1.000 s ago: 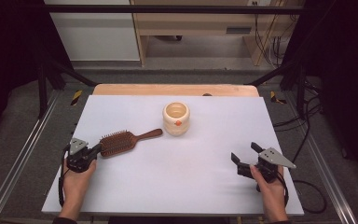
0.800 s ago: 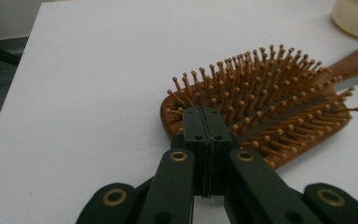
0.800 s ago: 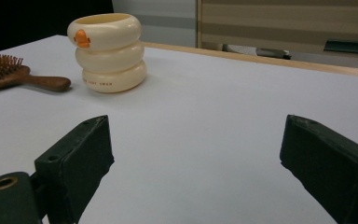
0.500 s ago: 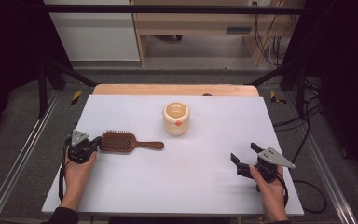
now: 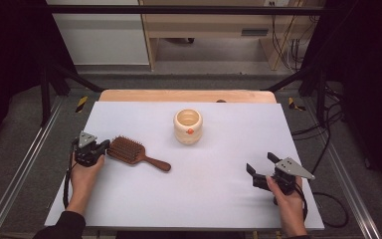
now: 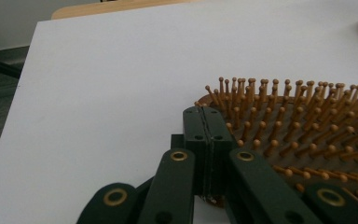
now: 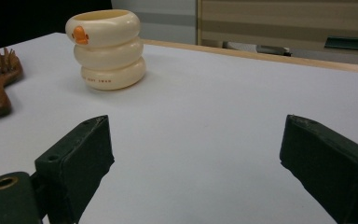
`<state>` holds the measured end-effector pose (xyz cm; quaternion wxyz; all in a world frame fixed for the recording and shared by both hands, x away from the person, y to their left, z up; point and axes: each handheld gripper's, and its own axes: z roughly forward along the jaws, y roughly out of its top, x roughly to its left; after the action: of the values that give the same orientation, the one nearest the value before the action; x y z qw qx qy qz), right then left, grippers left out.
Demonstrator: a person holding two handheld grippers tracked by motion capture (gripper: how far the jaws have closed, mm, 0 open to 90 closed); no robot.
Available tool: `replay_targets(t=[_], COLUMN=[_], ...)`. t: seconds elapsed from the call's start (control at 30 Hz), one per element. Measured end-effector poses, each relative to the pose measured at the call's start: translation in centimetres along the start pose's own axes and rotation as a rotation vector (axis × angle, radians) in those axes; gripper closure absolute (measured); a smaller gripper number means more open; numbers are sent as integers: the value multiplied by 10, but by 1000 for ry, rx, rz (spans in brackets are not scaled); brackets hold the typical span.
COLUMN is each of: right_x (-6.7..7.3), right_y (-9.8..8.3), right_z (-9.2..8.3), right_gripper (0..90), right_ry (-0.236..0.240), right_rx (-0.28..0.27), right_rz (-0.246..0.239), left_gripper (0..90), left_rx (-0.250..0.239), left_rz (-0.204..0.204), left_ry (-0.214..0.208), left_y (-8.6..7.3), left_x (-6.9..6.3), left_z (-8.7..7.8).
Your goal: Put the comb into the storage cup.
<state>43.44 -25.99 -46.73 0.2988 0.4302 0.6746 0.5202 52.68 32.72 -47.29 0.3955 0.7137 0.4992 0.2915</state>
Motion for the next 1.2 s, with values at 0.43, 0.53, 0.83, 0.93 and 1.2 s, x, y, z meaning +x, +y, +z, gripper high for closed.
replay_targets(t=[0.43, 0.53, 0.83, 0.93, 1.2], right_x=[0, 0, 0, 0, 0], right_y=[-1, 0, 0, 0, 1], right_z=[0, 0, -1, -1, -2], right_gripper=[92, 93, 93, 93, 93], right_ry=[-4, -3, -2, 0, 1], right_rx=[2, 2, 0, -1, -6], right_rz=[9, 9, 14, 13, 16], left_gripper=[900, 900, 900, 900, 900], left_rx=[24, 24, 37, 38, 47], left_rz=[72, 82, 111, 122, 149], left_ry=[-48, -52, -76, -83, -114], left_y=[7, 8, 9, 9, 10], left_x=[-4, -8, -23, -28, -47], left_z=[10, 11, 10, 10, 9])
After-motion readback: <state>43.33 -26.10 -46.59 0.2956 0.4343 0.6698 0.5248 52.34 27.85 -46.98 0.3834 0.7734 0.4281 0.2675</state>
